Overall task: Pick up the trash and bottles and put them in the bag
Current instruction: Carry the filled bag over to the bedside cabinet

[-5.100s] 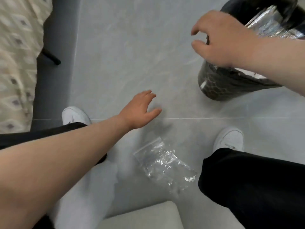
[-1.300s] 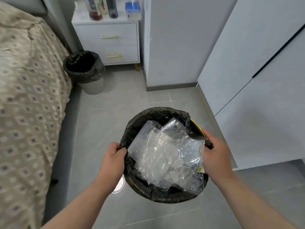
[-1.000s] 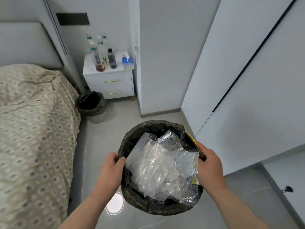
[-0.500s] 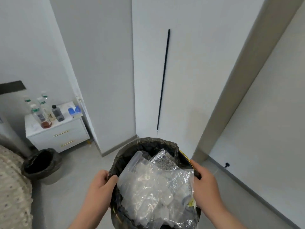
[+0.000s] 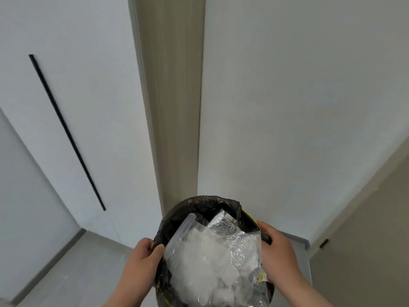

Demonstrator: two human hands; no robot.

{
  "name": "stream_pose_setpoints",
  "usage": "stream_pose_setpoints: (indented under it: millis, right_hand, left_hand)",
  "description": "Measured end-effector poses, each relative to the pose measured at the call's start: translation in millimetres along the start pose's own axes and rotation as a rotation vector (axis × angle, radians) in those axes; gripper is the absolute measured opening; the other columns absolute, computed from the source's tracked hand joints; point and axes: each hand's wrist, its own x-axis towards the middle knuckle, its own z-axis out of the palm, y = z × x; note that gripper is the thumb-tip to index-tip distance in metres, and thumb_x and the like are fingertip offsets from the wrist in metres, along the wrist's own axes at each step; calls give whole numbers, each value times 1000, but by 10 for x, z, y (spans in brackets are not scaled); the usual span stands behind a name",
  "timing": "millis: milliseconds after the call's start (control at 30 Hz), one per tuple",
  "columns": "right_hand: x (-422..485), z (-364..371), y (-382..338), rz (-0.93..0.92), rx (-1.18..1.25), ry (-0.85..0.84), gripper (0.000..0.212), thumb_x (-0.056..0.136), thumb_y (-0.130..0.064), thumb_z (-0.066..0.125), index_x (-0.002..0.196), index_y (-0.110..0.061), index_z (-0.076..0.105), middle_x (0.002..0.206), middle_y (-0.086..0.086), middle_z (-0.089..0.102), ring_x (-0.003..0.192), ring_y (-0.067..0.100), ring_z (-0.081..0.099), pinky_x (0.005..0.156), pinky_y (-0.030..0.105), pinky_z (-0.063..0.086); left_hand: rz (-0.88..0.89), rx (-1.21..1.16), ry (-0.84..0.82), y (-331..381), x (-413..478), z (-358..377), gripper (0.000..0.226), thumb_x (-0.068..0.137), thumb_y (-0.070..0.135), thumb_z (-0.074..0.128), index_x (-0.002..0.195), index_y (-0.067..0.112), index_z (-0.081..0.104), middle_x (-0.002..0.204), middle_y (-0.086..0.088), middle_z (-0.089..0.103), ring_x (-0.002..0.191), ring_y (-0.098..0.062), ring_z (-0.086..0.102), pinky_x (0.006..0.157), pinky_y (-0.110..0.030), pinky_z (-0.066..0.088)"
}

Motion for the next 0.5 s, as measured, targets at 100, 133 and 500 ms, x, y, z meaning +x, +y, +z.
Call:
stream_pose_setpoints:
  millis: [100,133,500]
  right_hand:
    - [256,-258,24,34,31,65,39,88,-15,58,75,-52,62,77,-22,71,75,6,65,65,26,49]
    - [353,-329,23,50,34,79,41,89,-15,56,73,-53,59,76,-17,71,69,9,64,61,26,47]
    - [1528,-517,235,215,165,215,36,96,-9,44,76,-30,66,73,-5,65,66,9,54,60,25,38]
  left_hand:
    - [6,-15,-44,229,211,362,26,90,21,55,86,-3,49,70,-10,46,64,-22,44,61,-35,36]
    - [14,-16,-49,308,281,466,26,90,21,55,87,-4,49,71,-10,46,64,-22,44,61,-35,36]
    - [37,86,-181,830,1379,1273,25,91,20,56,75,4,45,68,-10,45,64,-22,44,60,-34,33]
